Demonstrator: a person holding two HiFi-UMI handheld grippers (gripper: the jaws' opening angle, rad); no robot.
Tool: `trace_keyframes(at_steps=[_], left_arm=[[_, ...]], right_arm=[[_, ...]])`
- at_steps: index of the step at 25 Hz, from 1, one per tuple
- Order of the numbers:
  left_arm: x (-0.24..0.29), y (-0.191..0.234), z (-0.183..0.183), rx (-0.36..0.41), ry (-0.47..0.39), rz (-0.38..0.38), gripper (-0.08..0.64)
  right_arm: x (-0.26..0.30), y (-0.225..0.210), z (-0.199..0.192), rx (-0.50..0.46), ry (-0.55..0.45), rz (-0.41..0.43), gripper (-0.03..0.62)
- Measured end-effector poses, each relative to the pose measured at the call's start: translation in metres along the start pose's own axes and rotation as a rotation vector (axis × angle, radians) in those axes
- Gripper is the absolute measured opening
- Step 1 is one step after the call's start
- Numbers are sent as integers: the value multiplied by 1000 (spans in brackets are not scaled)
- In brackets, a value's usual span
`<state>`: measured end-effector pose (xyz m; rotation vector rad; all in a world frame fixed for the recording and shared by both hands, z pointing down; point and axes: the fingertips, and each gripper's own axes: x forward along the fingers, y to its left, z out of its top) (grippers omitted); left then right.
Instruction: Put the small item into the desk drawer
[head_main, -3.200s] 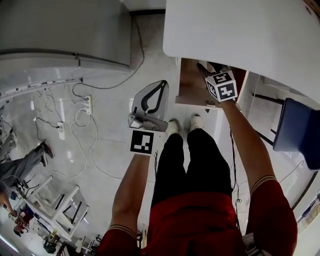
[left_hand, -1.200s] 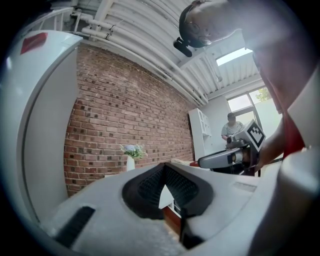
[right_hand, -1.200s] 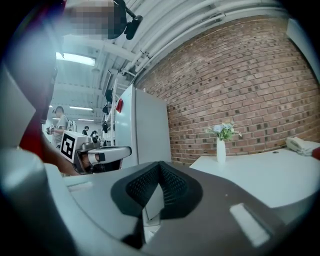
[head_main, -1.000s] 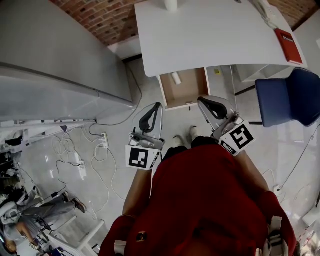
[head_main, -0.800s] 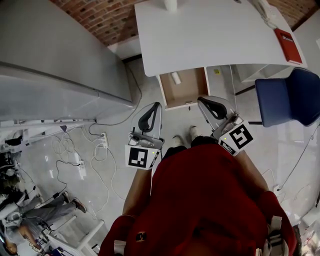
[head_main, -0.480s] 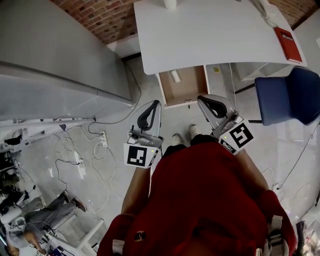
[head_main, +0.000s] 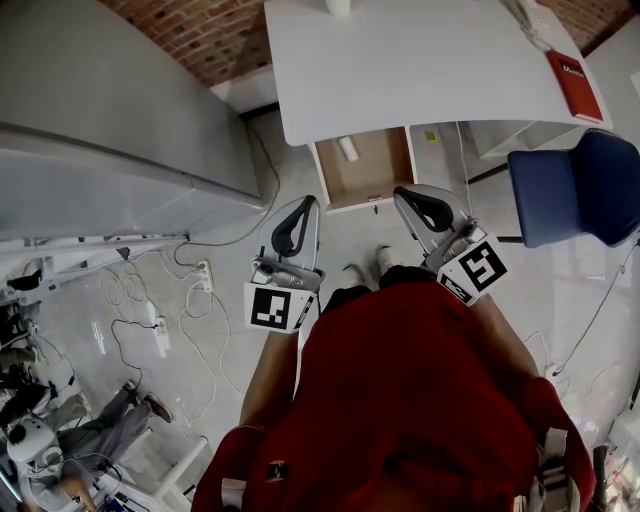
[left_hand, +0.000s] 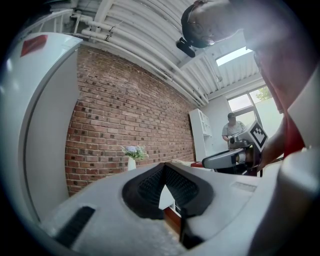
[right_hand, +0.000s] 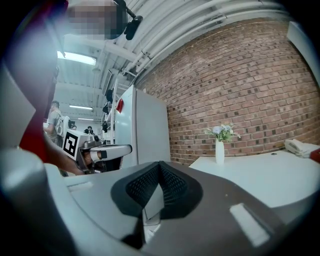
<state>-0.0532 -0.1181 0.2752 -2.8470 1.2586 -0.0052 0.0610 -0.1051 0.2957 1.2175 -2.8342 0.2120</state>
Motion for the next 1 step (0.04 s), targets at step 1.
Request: trace_keyframes(at_steps=[1], left_arm=[[0,0,0,-4,1,1,5]], right_arm=[[0,0,0,0,1,0,11]])
